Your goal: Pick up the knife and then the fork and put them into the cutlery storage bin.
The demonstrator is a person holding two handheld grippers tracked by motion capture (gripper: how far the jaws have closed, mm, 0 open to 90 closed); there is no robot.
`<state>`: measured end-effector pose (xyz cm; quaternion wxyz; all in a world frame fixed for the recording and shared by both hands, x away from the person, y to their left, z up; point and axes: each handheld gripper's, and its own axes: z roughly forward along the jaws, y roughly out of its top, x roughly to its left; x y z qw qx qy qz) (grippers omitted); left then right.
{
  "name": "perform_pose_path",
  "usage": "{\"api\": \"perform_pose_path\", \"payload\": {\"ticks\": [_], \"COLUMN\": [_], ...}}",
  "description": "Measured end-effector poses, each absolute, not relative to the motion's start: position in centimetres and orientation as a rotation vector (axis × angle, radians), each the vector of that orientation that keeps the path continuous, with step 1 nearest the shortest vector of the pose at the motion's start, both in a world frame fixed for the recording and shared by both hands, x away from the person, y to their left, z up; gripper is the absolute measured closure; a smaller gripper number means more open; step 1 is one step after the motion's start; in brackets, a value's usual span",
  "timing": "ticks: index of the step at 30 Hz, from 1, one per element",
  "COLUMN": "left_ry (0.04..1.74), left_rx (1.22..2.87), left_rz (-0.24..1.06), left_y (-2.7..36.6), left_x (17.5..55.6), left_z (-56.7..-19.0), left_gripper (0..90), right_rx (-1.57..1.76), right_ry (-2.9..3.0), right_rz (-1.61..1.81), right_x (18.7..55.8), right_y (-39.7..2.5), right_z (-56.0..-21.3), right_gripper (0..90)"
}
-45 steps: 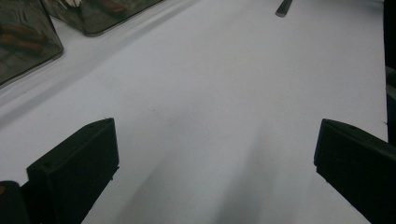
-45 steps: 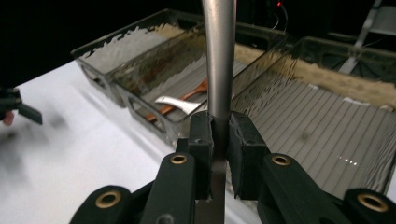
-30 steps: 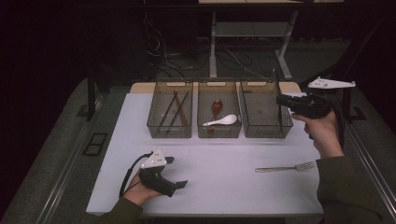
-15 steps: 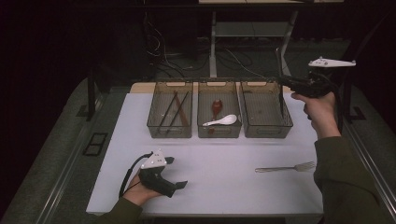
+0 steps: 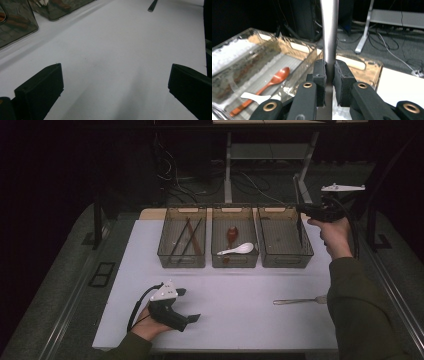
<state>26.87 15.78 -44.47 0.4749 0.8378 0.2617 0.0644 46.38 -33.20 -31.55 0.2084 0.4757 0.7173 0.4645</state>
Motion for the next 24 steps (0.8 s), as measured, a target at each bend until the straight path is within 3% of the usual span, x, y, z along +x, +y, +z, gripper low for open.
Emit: {"api": "perform_pose_path", "payload": {"ticks": [24], "left_ry": [0.636], "left_rx": [2.048], "left_rz": [0.152], "left_y": [15.8], "left_x": [26.8], "left_z": [-44.5], "left_gripper": [0.0], "right_rx": [1.438], "right_ry": [2.247], "right_rz": [0.920], "right_x": [48.9], "right_y": [-30.8], "right_z": [-36.2], "right_gripper": [79.7]}}
